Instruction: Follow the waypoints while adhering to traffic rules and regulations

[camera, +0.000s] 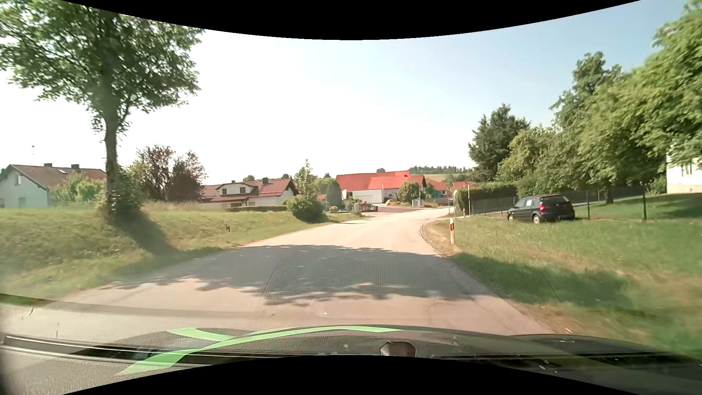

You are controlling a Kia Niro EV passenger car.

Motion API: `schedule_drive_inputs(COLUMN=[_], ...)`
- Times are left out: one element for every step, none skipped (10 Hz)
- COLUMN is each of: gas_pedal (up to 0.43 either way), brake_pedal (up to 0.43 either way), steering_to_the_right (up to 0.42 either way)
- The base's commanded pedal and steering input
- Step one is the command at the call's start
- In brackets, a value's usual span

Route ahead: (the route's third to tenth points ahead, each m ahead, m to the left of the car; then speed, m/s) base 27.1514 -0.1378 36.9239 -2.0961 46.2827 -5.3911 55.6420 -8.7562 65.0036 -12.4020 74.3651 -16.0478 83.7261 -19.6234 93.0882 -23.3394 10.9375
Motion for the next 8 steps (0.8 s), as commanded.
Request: schedule_drive_inputs(gas_pedal=[0.047, 0.047, 0.047, 0.047, 0.047, 0.047, 0.047, 0.047], brake_pedal=[0.000, 0.000, 0.000, 0.000, 0.000, 0.000, 0.000, 0.000], steering_to_the_right=[0.021, 0.021, 0.021, 0.023, 0.023, 0.023, 0.023, 0.023])
